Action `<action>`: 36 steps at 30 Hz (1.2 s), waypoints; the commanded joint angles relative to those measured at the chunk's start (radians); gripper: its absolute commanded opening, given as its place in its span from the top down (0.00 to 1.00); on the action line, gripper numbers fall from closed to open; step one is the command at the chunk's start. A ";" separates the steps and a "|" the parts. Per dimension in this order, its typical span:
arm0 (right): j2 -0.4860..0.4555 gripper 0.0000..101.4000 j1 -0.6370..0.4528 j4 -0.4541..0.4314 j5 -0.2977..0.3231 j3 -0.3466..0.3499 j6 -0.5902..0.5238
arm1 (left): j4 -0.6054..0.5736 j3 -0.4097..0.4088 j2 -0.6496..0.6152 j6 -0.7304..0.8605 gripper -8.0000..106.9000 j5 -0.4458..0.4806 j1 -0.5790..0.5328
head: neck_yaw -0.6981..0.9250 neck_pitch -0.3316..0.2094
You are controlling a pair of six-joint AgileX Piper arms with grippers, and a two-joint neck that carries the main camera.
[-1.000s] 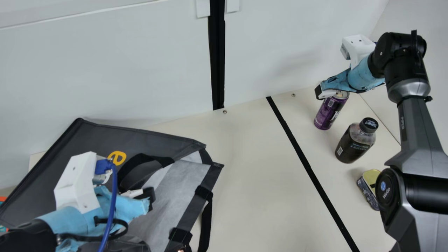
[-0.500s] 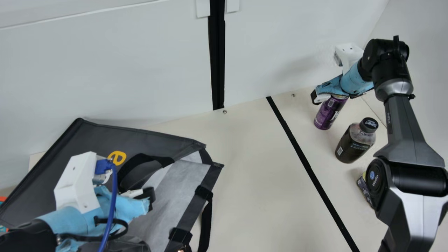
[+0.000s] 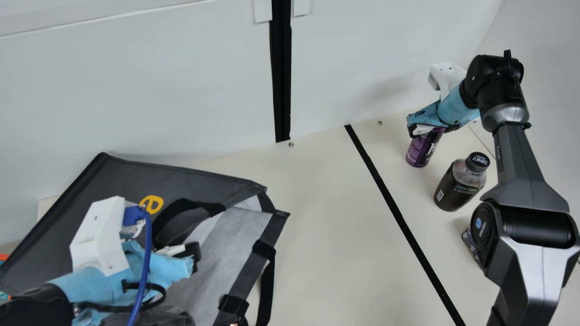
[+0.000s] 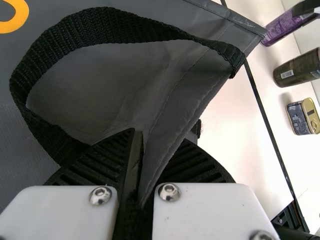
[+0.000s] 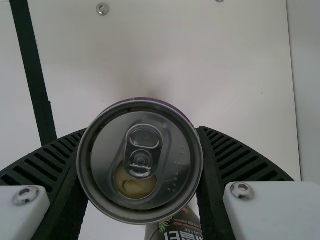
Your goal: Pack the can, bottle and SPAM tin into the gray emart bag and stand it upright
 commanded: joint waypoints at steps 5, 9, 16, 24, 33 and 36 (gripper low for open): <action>-0.049 1.00 -0.002 0.008 -0.002 0.024 -0.018 | 0.000 0.000 0.000 0.000 1.00 0.000 0.000 | -0.002 -0.023; -0.094 1.00 -0.003 0.010 -0.002 0.057 -0.037 | 0.000 0.000 0.000 0.000 1.00 0.000 0.000 | -0.002 -0.023; -0.194 1.00 -0.009 0.014 -0.002 0.141 -0.070 | 0.000 0.000 0.000 0.000 1.00 0.000 0.000 | -0.002 -0.023; -0.326 1.00 -0.011 0.022 -0.002 0.255 -0.103 | 0.000 0.000 0.000 0.000 1.00 0.000 0.000 | -0.002 -0.023; -0.482 1.00 -0.005 0.037 -0.003 0.396 -0.137 | 0.000 0.000 0.000 0.000 1.00 0.000 0.000 | -0.002 -0.023; -0.532 1.00 -0.002 0.043 -0.002 0.442 -0.153 | 0.000 0.000 0.000 0.000 1.00 0.000 0.000 | -0.002 -0.023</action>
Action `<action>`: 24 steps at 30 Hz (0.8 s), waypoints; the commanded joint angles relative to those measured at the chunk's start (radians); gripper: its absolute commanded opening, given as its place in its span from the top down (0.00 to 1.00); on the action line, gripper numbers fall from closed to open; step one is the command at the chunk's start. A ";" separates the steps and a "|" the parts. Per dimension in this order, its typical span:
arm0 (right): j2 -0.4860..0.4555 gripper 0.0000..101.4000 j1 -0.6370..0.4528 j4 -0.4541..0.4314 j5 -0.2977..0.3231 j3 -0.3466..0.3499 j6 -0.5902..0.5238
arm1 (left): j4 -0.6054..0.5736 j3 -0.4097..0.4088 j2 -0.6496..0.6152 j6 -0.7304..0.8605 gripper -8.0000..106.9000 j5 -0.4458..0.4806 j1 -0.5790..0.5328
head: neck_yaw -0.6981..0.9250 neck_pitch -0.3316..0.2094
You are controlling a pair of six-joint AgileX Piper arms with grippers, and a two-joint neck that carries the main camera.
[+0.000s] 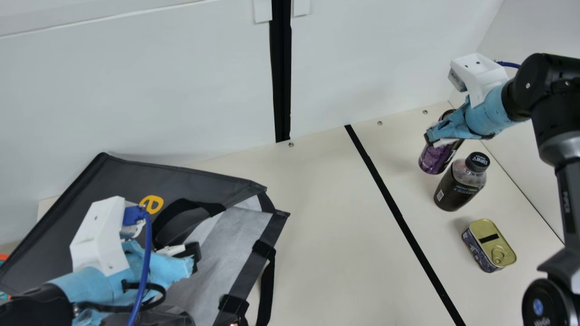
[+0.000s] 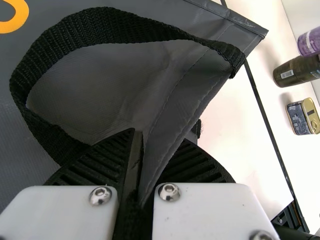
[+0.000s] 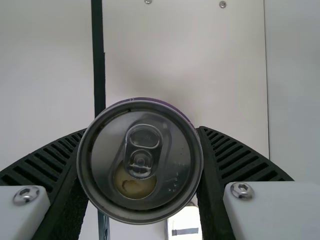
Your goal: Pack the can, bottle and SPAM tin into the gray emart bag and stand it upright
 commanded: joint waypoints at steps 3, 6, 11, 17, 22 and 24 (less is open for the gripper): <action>-0.075 1.00 0.007 0.007 0.000 0.071 -0.027 | 0.000 0.000 0.000 0.000 1.00 0.000 0.000 | -0.001 -0.023; -0.122 1.00 0.012 0.012 0.000 0.118 -0.051 | 0.000 0.000 0.000 0.000 1.00 0.000 0.000 | -0.001 -0.023; -0.196 1.00 0.025 0.022 0.000 0.194 -0.091 | 0.000 0.000 0.000 0.000 1.00 0.000 0.000 | -0.001 -0.023; -0.279 1.00 0.043 0.035 0.000 0.281 -0.137 | 0.000 0.000 0.000 0.000 1.00 0.000 0.000 | -0.001 -0.023; -0.341 1.00 0.064 0.046 0.000 0.347 -0.165 | 0.000 0.000 0.000 0.000 1.00 0.000 0.000 | -0.001 -0.023; -0.364 1.00 0.073 0.050 0.000 0.370 -0.175 | 0.000 0.000 0.000 0.000 1.00 0.000 0.000 | -0.001 -0.023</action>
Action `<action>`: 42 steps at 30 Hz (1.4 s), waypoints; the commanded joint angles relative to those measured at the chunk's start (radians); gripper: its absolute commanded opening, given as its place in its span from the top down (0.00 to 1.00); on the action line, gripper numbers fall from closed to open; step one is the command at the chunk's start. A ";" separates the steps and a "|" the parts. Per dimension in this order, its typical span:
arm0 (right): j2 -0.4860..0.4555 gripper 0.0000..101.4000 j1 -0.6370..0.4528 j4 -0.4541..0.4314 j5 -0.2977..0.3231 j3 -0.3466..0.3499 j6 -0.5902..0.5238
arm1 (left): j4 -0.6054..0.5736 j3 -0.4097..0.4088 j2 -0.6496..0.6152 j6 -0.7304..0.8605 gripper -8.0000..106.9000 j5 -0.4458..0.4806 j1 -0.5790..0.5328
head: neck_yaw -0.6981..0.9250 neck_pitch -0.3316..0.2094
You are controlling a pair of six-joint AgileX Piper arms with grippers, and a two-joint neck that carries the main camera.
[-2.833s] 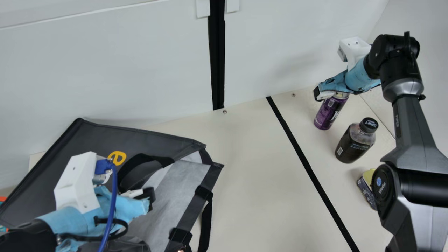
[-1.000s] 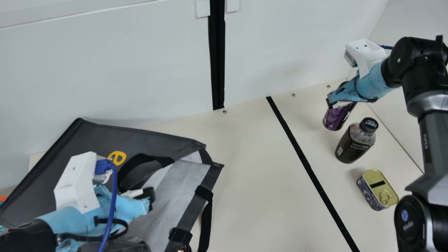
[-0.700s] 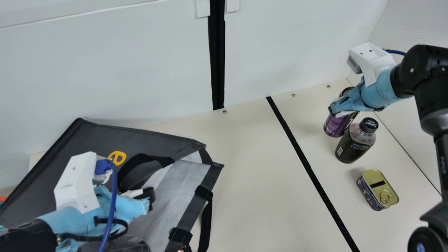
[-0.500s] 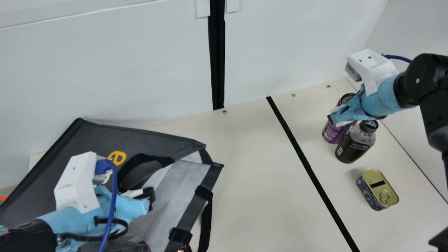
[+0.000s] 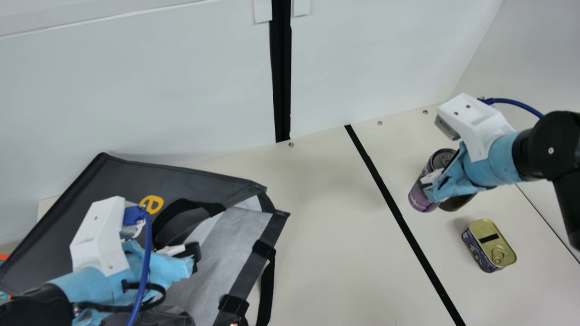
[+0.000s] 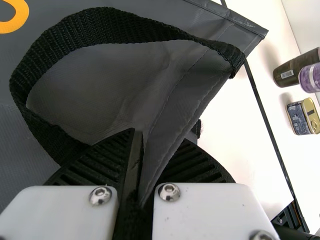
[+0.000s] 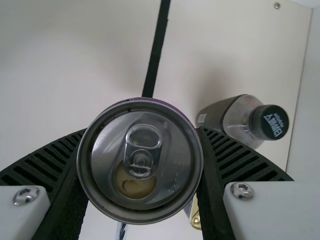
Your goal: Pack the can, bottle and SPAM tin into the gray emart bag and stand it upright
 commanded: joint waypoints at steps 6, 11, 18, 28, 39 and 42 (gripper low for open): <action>-0.078 1.00 0.041 0.009 0.000 0.078 -0.027 | 0.000 0.000 0.000 0.000 1.00 0.000 0.000 | -0.001 -0.023; -0.125 1.00 0.076 0.018 0.000 0.120 -0.037 | 0.000 0.000 0.000 0.000 1.00 0.000 0.000 | -0.001 -0.023; -0.178 1.00 0.127 0.032 0.000 0.172 -0.056 | 0.000 0.000 0.000 0.000 1.00 0.000 0.000 | -0.001 -0.023; -0.225 1.00 0.199 0.053 0.000 0.226 -0.089 | 0.000 0.000 0.000 0.000 1.00 0.000 0.000 | -0.001 -0.023; -0.265 1.00 0.292 0.057 0.000 0.274 -0.096 | 0.000 0.000 0.000 0.000 1.00 0.000 0.000 | -0.001 -0.023; -0.275 1.00 0.323 0.054 0.000 0.286 -0.093 | 0.000 0.000 0.000 0.000 1.00 0.000 0.000 | -0.001 -0.023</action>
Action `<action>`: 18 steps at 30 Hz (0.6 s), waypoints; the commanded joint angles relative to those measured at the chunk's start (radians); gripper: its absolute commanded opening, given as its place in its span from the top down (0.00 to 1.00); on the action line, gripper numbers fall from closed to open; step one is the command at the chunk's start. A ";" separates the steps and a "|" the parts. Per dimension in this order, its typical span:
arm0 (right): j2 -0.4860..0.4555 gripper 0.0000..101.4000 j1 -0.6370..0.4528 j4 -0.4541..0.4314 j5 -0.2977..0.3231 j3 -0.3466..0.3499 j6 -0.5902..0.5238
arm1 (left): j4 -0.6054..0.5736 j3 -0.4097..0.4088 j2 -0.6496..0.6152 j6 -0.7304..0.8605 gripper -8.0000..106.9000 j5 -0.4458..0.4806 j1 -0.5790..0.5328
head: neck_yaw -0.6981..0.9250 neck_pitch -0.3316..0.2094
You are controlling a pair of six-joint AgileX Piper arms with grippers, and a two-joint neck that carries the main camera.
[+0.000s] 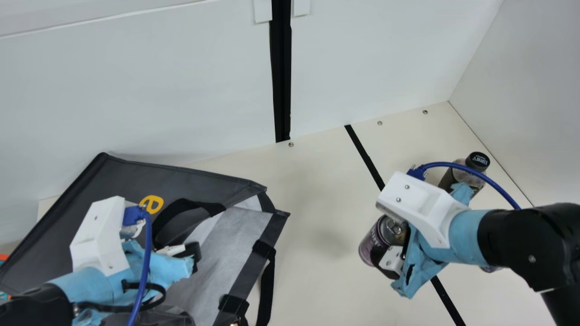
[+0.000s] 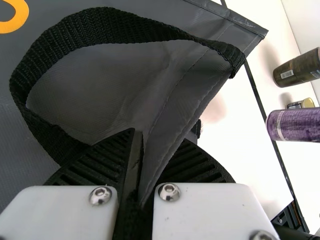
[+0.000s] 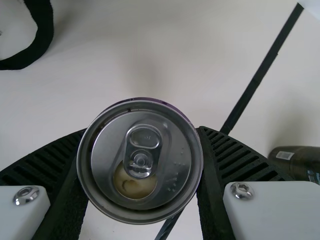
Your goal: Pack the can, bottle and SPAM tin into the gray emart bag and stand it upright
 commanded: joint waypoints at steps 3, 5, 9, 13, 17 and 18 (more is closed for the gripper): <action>-0.009 1.00 0.039 -0.006 0.000 0.012 0.008 | 0.000 0.000 0.000 0.000 1.00 0.000 0.000 | -0.002 -0.023; -0.014 1.00 0.057 -0.007 0.000 0.017 0.012 | 0.000 0.000 0.000 0.000 1.00 0.000 0.000 | -0.002 -0.023; -0.024 1.00 0.091 -0.008 0.000 0.026 0.016 | 0.000 0.000 0.000 0.000 1.00 0.000 0.000 | -0.002 -0.023; -0.036 1.00 0.120 0.013 0.000 0.029 0.012 | 0.000 0.000 0.000 0.000 1.00 0.000 0.000 | -0.002 -0.023; -0.051 1.00 0.157 0.053 0.000 0.032 0.019 | 0.000 0.000 0.000 0.000 1.00 0.000 0.000 | -0.002 -0.023; -0.055 1.00 0.165 0.063 0.000 0.033 0.020 | 0.000 0.000 0.000 0.000 1.00 0.000 0.000 | -0.002 -0.023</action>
